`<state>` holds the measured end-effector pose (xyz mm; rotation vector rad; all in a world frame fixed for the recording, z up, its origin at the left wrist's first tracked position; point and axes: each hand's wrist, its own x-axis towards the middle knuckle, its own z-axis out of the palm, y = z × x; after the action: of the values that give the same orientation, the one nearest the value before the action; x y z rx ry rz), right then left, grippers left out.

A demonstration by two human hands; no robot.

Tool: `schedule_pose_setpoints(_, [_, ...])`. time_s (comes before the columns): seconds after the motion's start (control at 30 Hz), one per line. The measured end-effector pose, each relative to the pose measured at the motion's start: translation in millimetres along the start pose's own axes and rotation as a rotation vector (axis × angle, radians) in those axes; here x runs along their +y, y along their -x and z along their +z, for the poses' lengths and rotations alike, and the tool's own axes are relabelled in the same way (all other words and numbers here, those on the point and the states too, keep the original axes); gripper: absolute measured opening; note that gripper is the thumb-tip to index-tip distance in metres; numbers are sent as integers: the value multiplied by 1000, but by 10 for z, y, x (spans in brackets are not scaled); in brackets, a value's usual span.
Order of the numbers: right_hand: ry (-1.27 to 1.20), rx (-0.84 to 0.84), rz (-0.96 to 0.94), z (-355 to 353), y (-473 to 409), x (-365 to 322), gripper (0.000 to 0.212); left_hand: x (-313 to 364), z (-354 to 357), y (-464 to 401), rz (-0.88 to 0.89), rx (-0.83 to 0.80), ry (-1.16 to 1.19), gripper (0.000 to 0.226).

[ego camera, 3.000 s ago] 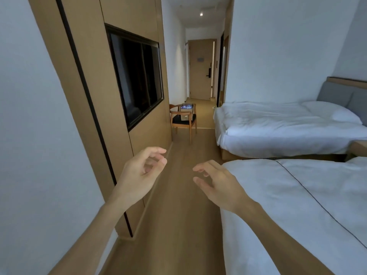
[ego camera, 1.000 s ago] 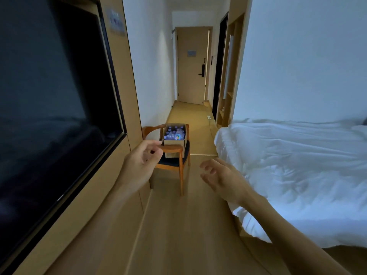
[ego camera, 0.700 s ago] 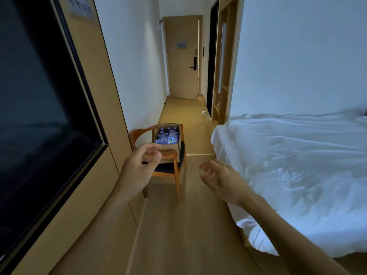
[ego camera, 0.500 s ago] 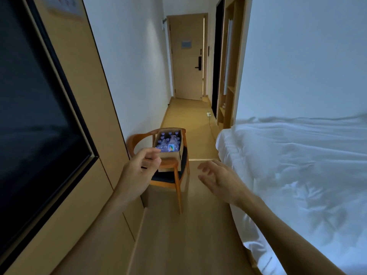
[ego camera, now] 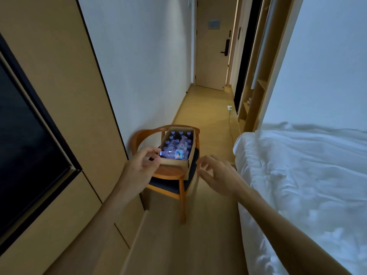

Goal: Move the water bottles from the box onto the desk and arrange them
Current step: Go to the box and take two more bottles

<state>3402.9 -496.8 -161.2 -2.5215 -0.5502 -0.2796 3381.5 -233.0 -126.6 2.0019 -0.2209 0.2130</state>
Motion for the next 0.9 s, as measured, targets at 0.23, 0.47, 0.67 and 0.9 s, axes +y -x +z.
schedule_pose_setpoints(0.23, [-24, -41, 13, 279, -1112, 642, 21, -674, 115, -1187, -40, 16, 14, 18])
schedule_pose_setpoints(0.47, [-39, -64, 61, 442, -2187, 1181, 22, -1145, 254, -2440, -65, -26, -2, 15])
schedule_pose_setpoints(0.67, [-76, -121, 100, 739, -2902, 1629, 22, -1621, 391, -3141, -139, -65, -16, 15])
schedule_pose_setpoints(0.9, [-123, -275, 168, 1278, -3706, 2205, 20, -2234, 667, -3810, -348, -73, -46, 19])
